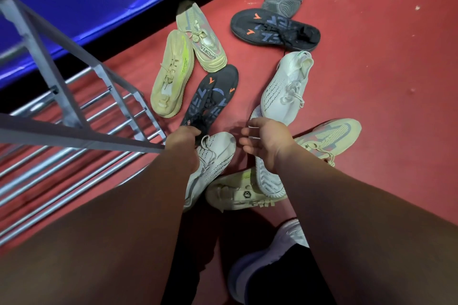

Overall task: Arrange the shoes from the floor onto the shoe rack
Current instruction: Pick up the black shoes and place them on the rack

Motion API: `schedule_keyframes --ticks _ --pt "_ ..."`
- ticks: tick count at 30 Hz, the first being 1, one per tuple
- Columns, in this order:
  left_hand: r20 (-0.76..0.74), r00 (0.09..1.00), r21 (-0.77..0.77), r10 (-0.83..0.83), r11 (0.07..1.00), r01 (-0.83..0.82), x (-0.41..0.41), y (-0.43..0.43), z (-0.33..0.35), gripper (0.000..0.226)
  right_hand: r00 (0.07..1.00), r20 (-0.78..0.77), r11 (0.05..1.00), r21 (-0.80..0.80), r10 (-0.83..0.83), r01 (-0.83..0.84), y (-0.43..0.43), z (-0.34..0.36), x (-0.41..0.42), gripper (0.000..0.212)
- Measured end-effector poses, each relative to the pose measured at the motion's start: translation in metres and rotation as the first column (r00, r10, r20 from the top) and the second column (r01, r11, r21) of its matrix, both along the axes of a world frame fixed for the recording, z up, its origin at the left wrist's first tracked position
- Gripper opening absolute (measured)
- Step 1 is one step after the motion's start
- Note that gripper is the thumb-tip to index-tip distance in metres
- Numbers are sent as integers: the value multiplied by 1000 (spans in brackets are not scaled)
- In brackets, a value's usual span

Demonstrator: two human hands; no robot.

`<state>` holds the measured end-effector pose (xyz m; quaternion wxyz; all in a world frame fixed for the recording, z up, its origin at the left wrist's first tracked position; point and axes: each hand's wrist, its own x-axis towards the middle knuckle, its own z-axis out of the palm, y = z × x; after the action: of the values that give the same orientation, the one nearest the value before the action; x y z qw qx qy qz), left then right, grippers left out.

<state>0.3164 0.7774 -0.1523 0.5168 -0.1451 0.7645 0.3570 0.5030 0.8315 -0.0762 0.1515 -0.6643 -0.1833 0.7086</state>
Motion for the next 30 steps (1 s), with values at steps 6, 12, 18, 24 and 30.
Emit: schedule_keyframes --ticks 6,12,18,24,30 --pt "84 970 148 228 960 -238 8 5 13 46 999 -8 1000 4 31 -31 -1 -5 -2 36" --pt "152 982 236 115 960 -149 27 16 37 34 1000 -23 1000 16 -21 21 1 -3 -1 33" --pt "-2 991 255 -134 958 130 49 38 57 8 997 -11 996 28 -81 81 3 4 5 28" --pt "-141 963 309 -231 914 264 65 51 110 5 998 14 995 72 -64 63 12 36 3 27" --pt "-169 935 434 -313 828 356 69 34 195 47 993 44 978 182 -112 103 19 104 21 32"
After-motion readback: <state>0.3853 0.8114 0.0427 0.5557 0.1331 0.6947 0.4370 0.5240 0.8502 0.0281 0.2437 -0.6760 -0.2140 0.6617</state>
